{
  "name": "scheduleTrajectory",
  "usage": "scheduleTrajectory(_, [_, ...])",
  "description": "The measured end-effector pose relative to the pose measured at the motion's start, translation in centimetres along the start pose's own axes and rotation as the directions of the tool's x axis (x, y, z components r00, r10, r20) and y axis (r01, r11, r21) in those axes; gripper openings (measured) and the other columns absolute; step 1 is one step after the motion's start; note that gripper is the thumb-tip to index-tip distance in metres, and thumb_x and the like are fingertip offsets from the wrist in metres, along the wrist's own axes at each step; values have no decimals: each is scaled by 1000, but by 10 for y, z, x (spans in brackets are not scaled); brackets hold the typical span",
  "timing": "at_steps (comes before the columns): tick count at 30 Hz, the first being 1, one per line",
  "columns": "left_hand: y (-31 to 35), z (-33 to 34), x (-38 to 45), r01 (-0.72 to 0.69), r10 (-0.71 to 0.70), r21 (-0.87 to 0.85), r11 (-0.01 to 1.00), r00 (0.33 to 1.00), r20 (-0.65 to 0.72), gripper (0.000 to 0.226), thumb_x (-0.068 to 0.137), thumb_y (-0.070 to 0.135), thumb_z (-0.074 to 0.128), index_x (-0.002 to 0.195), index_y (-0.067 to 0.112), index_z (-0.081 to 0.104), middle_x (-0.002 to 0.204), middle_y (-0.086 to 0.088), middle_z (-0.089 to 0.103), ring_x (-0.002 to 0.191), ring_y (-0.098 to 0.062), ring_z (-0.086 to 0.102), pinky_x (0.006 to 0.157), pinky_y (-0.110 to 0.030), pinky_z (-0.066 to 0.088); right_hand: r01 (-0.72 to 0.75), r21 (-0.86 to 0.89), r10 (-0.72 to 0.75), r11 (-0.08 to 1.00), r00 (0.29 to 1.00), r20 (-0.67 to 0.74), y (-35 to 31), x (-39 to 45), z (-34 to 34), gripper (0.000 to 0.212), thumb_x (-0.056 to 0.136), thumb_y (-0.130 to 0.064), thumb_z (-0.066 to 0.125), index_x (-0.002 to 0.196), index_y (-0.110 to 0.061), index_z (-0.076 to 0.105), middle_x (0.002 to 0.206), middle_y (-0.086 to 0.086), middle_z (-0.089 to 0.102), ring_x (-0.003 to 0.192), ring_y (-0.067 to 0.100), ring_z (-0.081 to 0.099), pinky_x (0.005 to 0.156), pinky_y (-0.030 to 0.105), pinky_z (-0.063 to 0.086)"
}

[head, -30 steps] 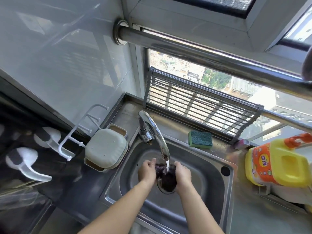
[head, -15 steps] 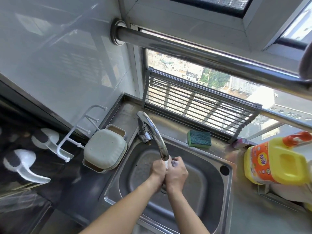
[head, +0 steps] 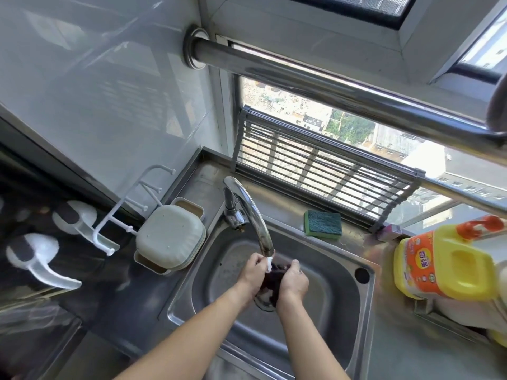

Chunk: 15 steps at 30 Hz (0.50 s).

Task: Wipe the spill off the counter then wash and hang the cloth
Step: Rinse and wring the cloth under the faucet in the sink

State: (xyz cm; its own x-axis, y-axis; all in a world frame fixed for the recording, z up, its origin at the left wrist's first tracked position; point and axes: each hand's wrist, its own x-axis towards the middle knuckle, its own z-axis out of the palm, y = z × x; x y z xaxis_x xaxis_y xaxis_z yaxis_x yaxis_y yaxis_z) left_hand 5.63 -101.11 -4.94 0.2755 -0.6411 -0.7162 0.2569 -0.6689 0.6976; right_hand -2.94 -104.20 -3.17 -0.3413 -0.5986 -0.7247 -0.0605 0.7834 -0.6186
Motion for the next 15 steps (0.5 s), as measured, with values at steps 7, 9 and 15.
scheduleTrajectory(7, [-2,-29,4,46,-38,51,998,987,-159,11,90,18,69,95,26,63,97,-5,71,85,-30,71,67,-49,62,98,207,-89,973,995,-52,-2,2,-4,19,85,-13,76,102,-13,67,104,9,72,92,21,67,95,38,55])
scheduleTrajectory(9, [3,-29,4,63,-64,-9,998,972,-226,14,91,13,67,98,25,68,95,-6,73,81,-28,70,59,-38,59,142,198,-133,970,989,-57,-1,-2,-2,10,87,-27,75,92,-19,72,94,1,75,92,23,71,95,42,57])
scheduleTrajectory(15, [20,-5,1,103,-104,-137,985,995,-3,31,94,27,52,82,7,71,73,-5,68,65,-18,63,50,-21,46,196,34,-195,980,912,360,17,-10,21,31,89,-50,54,111,-35,70,122,3,68,114,19,64,106,45,49])
